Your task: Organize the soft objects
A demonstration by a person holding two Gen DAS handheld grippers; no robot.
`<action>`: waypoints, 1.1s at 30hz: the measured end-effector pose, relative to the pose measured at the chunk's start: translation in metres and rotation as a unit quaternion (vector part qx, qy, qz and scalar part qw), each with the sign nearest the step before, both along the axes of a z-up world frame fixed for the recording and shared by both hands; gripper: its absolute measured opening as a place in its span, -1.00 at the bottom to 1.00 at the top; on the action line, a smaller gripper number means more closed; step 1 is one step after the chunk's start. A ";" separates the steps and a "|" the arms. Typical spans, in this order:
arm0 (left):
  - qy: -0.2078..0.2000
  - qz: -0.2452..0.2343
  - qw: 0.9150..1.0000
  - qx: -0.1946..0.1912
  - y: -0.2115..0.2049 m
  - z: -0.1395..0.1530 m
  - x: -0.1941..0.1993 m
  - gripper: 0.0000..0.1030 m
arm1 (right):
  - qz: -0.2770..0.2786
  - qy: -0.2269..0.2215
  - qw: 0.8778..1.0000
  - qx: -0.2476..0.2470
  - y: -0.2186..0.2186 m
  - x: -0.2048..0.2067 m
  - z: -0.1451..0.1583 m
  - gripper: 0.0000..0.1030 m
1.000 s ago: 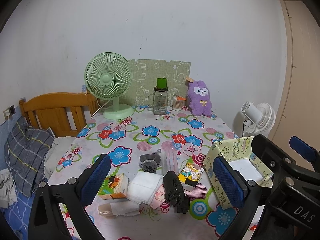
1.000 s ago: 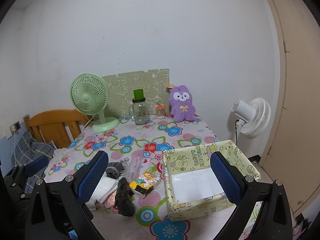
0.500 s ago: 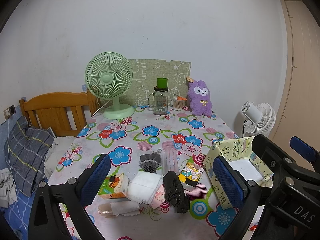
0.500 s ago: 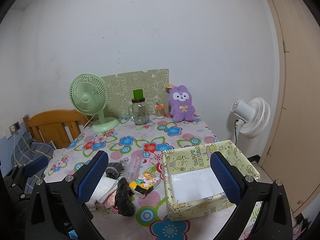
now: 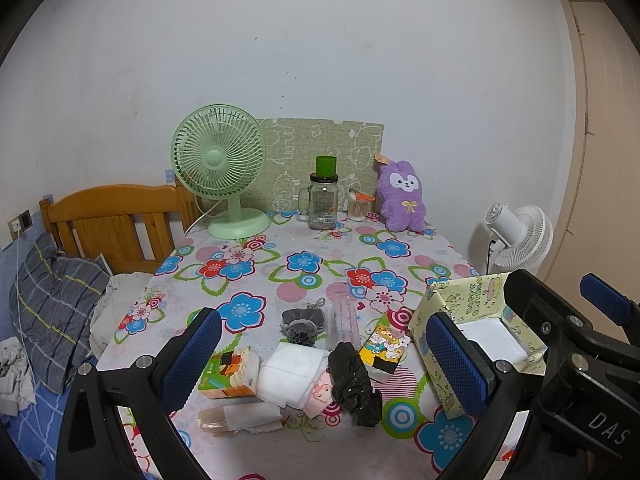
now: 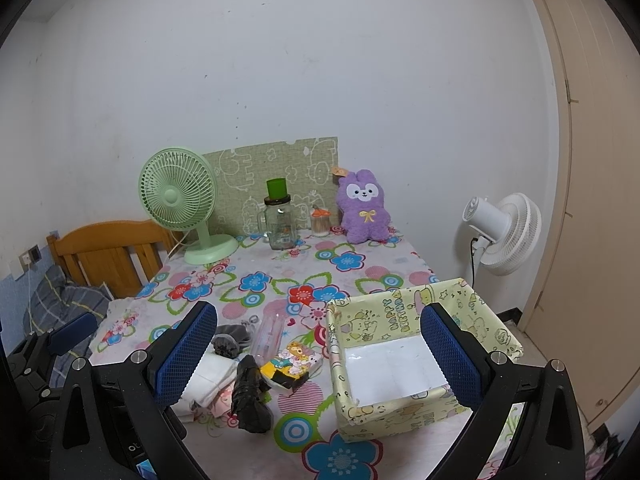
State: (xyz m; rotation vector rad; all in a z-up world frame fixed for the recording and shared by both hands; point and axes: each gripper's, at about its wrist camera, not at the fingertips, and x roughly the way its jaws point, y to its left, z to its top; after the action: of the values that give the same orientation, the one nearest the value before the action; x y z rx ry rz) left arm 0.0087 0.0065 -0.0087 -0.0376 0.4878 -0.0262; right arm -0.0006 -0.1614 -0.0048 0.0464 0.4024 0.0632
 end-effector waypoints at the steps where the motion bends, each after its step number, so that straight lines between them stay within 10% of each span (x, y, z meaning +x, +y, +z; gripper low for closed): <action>1: 0.000 0.001 1.000 0.000 0.001 0.000 0.000 0.99 | 0.000 0.000 1.000 0.000 0.001 0.000 0.000 0.99; 33: 0.034 -0.006 0.999 0.003 0.029 -0.027 0.027 0.58 | 0.018 0.043 0.999 0.001 0.041 0.032 -0.029 0.89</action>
State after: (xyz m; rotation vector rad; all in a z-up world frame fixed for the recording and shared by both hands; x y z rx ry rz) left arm 0.0354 0.0351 -0.0359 -0.0303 0.5560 -0.0360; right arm 0.0311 -0.1203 -0.0342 0.0437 0.4887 0.0967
